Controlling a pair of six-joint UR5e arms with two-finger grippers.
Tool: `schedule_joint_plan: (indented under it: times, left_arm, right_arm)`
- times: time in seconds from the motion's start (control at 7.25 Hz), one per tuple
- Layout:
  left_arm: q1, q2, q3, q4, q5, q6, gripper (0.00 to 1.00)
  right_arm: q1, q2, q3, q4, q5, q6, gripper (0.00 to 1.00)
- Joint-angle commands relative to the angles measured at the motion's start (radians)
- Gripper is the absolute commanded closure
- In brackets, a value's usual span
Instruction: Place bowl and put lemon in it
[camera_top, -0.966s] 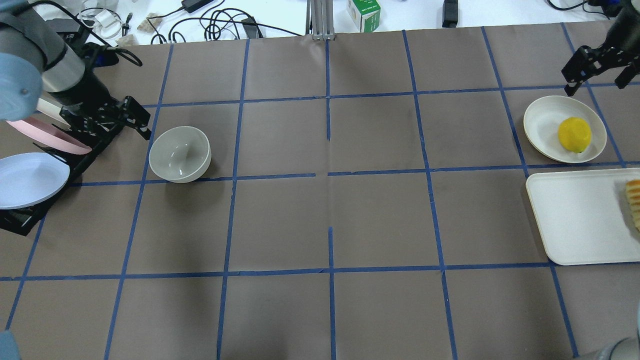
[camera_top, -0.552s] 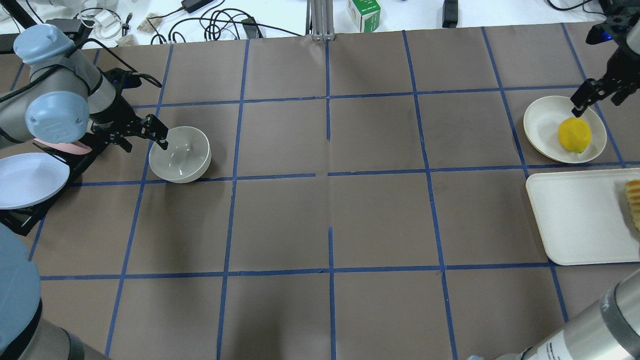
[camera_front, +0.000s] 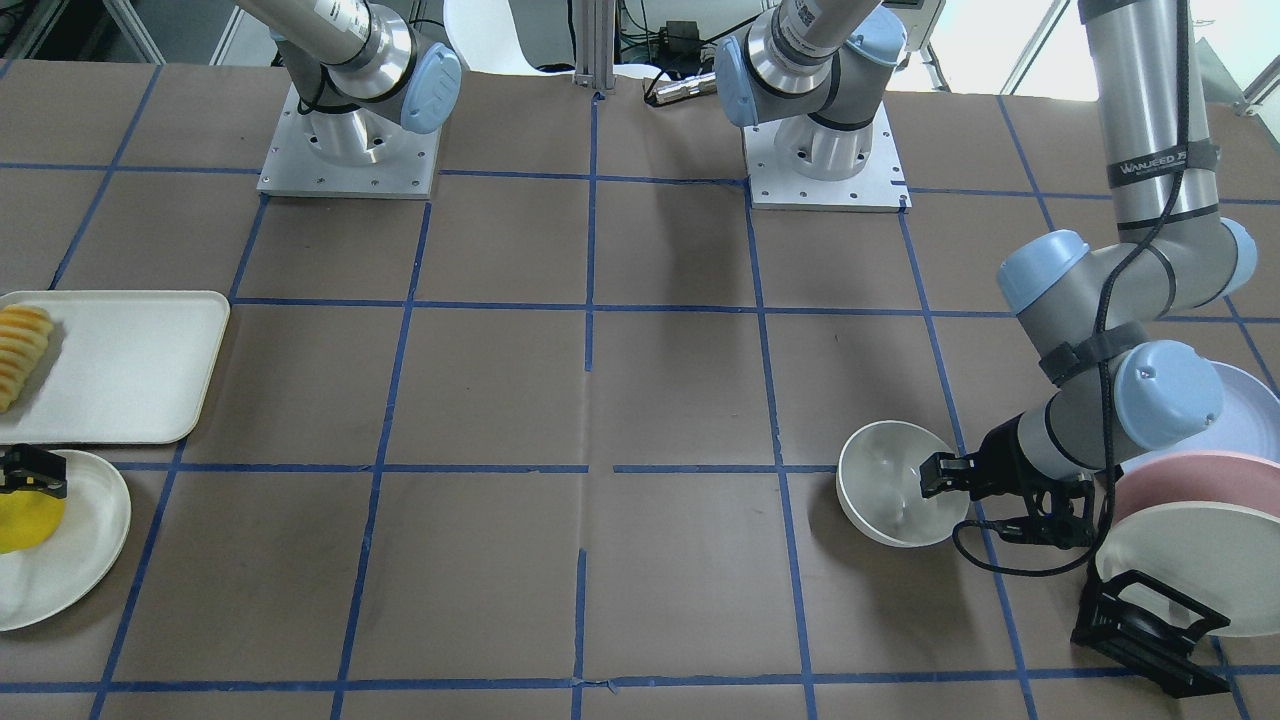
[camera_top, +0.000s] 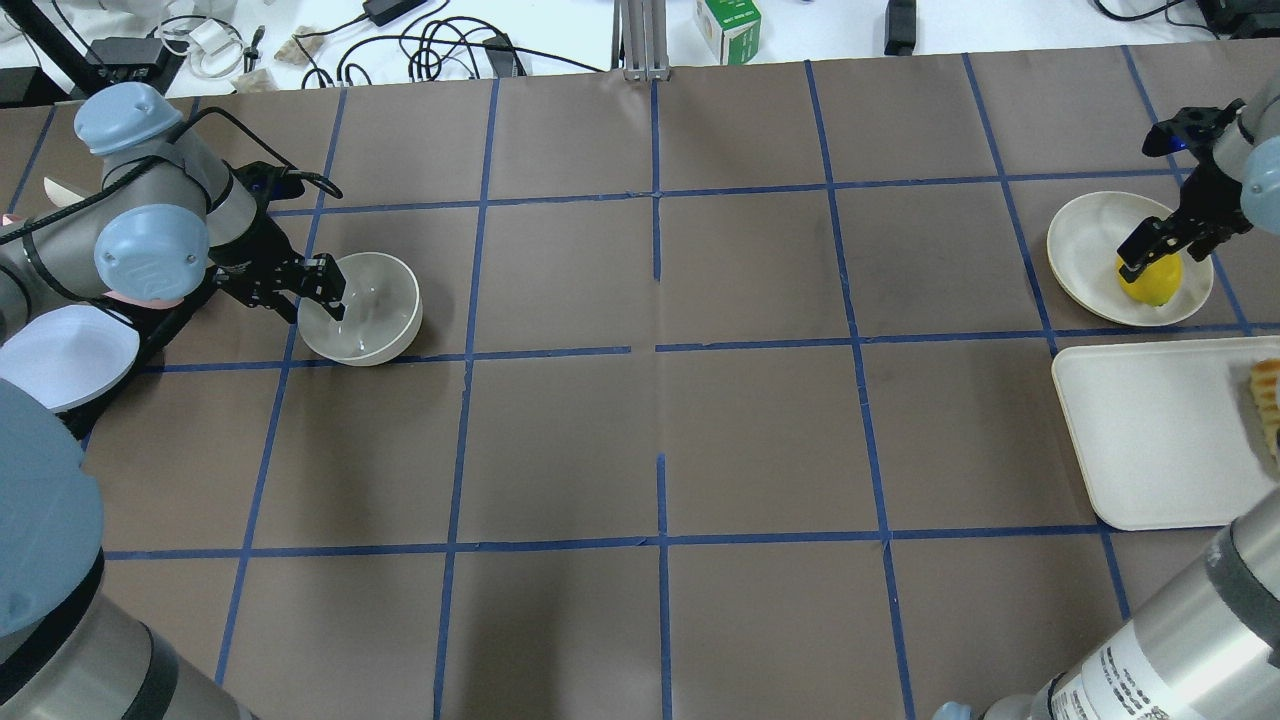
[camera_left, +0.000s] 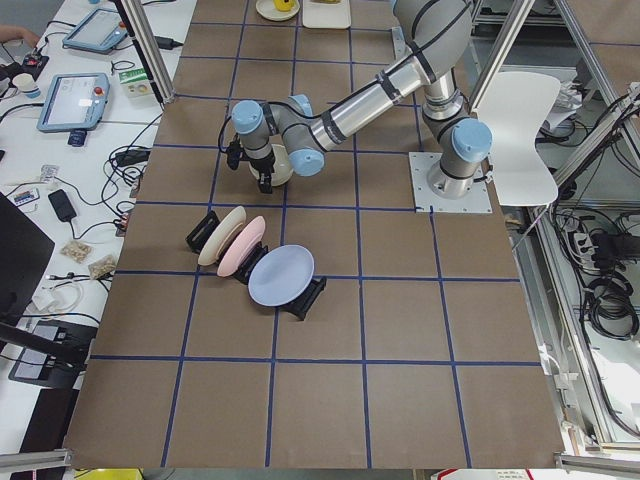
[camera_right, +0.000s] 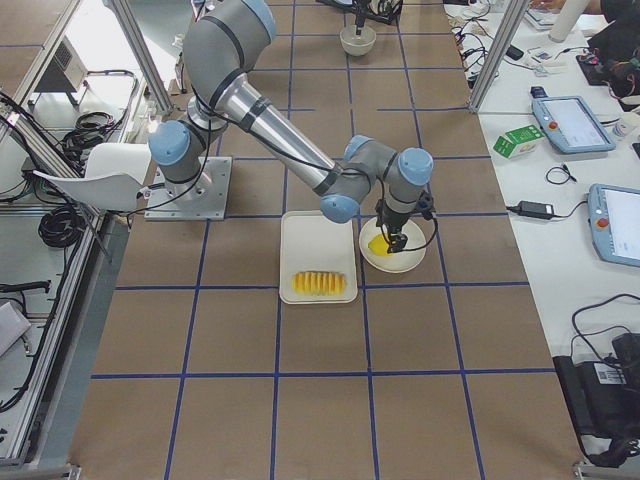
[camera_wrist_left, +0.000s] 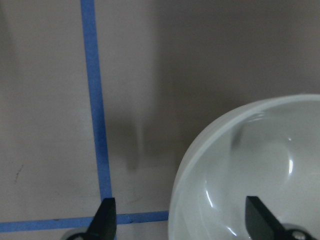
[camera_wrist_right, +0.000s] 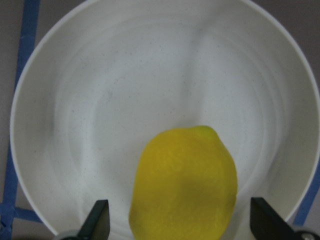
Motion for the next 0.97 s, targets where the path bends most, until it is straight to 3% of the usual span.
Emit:
schedule_joint_plan:
  times: [0.0, 0.14, 0.28, 0.41, 0.69, 0.83]
  left_arm:
    - [-0.002, 0.005, -0.004, -0.001, -0.004, -0.001, 1.0]
    - [-0.002, -0.001, 0.0, -0.001, 0.002, -0.002, 1.0]
    - [-0.005, 0.026, 0.011, -0.033, 0.005, -0.01, 1.0]
    - [-0.022, 0.06, 0.025, -0.106, -0.002, -0.024, 1.0]
    - [-0.151, 0.129, 0.014, -0.162, -0.172, -0.18, 1.0]
    - [-0.263, 0.134, 0.002, -0.145, -0.188, -0.323, 1.0]
  right_arm:
    - [0.001, 0.021, 0.003, -0.017, 0.01, 0.028, 0.03]
    - [-0.001, 0.019, -0.002, -0.015, 0.01, 0.026, 0.26]
    - [0.001, 0.019, -0.003, -0.011, 0.01, 0.025, 0.66]
    - [-0.001, 0.017, -0.006, -0.008, 0.008, 0.026, 0.83]
    - [0.001, -0.01, -0.012, 0.002, 0.022, 0.031, 0.86]
    - [0.005, -0.06, -0.011, 0.011, 0.031, 0.038, 0.86]
